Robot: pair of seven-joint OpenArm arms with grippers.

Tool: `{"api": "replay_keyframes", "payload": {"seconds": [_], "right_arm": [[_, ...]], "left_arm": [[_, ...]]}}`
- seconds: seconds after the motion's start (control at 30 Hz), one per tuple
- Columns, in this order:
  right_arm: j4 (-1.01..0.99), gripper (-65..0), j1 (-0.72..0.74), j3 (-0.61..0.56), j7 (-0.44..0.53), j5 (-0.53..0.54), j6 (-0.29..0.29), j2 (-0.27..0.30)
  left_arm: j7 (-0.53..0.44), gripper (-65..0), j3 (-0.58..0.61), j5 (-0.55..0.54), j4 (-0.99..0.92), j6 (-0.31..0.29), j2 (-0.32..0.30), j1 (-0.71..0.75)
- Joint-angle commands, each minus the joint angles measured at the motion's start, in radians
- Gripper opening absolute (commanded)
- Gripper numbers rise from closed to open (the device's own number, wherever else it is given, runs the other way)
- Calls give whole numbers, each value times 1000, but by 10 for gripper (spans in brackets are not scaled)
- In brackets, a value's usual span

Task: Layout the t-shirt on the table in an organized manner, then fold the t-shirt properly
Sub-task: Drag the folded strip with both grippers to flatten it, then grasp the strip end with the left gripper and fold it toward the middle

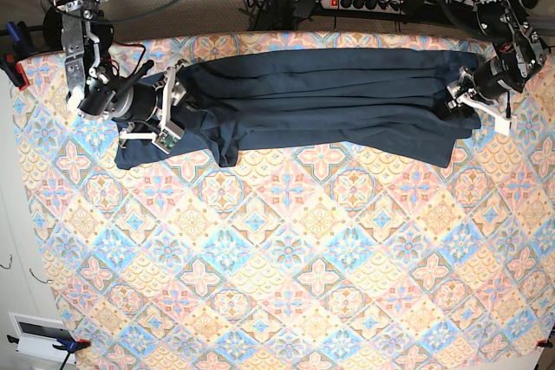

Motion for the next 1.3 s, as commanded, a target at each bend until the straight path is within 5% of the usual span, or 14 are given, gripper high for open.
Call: {"api": "replay_keyframes", "payload": {"seconds": [0.0,0.1,0.23,0.53,0.83,1.03,1.27], "right_arm": [[16,-351,12,7,16,13,3,12],[16,-351,12,7,16,13,3,12],[16,-351,12,7,16,13,3,12],[16,-351,12,9,16,13,3,12],[18,-351,11,87,13,13,3,11],[18,-351,11,116,11,13,3,11],[18,-351,9,167,11,13,3,11]], "left_arm": [[14,-262,1,-15,6,2,-14,-2],[11,-344,-1,-18,6,2,-11,-7],[-35,-649,-33,-47,6,2,-9,-30],[-53,-650,-254,-50,3,8,-29,-93],[-57,-650,-259,-61,52,4,-134,-93],[14,-650,-165,-59,343,4,11,-85],[65,-650,-70,-56,472,4,225,-48]]}}
